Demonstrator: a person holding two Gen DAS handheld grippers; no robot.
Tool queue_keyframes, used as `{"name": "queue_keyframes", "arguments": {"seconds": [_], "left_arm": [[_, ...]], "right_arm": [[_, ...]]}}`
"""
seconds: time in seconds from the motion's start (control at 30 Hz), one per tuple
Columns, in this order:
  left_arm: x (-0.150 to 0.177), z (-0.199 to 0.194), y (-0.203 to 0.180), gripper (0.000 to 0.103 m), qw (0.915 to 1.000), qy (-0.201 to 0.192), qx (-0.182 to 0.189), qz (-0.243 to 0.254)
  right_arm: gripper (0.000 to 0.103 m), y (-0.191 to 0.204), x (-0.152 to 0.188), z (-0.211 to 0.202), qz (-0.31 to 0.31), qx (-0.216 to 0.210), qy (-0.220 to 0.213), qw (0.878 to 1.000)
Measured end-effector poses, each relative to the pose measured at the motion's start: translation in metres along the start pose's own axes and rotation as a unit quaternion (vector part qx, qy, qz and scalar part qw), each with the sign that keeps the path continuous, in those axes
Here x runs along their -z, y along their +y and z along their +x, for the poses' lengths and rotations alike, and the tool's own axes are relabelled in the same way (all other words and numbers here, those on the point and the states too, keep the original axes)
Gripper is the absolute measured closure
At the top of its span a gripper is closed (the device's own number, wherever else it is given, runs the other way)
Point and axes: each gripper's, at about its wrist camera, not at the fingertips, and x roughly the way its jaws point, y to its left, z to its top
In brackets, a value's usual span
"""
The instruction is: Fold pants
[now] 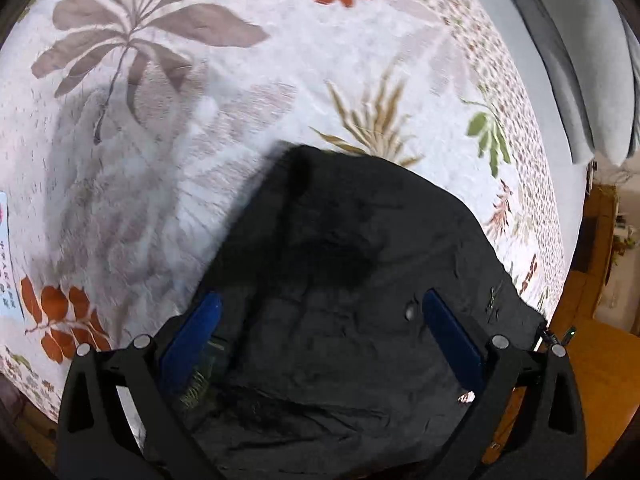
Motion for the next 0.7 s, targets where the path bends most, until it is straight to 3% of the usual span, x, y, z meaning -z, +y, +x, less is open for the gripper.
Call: {"name": "queue_keyframes", "arguments": {"seconds": [0.07,0.2,0.27,0.3,0.4,0.47,0.57,0.6,0.63,0.7], "left_arm": [[-0.007,-0.003,0.004,0.002,0.9999,-0.012,0.003,-0.002],[-0.018,-0.013,0.013,0.002,0.9988,-0.034,-0.035,-0.005],[-0.020,-0.008,0.013,0.002,0.9998,-0.014,-0.009,-0.006],[-0.022,-0.004,0.011,0.002,0.9999,-0.005,-0.016,0.000],[-0.019,0.013,-0.008,0.002,0.9983,0.023,-0.032,0.042],[-0.012,0.024,-0.029,0.002,0.9930,0.043,-0.047,0.099],[-0.009,0.034,-0.043,0.002,0.9859,0.054,-0.081,0.136],[-0.010,0.033,-0.043,0.002,0.9870,0.052,-0.079,0.130],[-0.011,0.030,-0.042,0.003,0.9902,0.048,-0.057,0.118],[-0.011,0.024,-0.044,0.003,0.9935,0.043,-0.012,0.105]], "right_arm": [[0.003,0.006,-0.001,0.004,-0.008,0.014,-0.003,1.000],[0.003,0.009,-0.001,0.005,-0.007,0.019,-0.007,1.000],[0.003,0.010,0.000,0.005,-0.008,0.017,-0.009,1.000],[0.003,0.011,0.001,0.005,-0.008,0.017,-0.011,1.000],[0.003,0.014,0.006,0.004,-0.016,0.021,-0.030,0.999],[0.004,0.019,0.008,0.006,-0.028,0.024,-0.045,0.998],[0.011,0.025,0.015,0.004,-0.042,0.024,-0.065,0.997],[0.015,0.026,0.018,0.002,-0.046,0.027,-0.072,0.996],[0.017,0.026,0.019,0.000,-0.048,0.029,-0.076,0.996],[0.032,0.027,0.023,-0.004,-0.051,0.032,-0.086,0.994]]}}
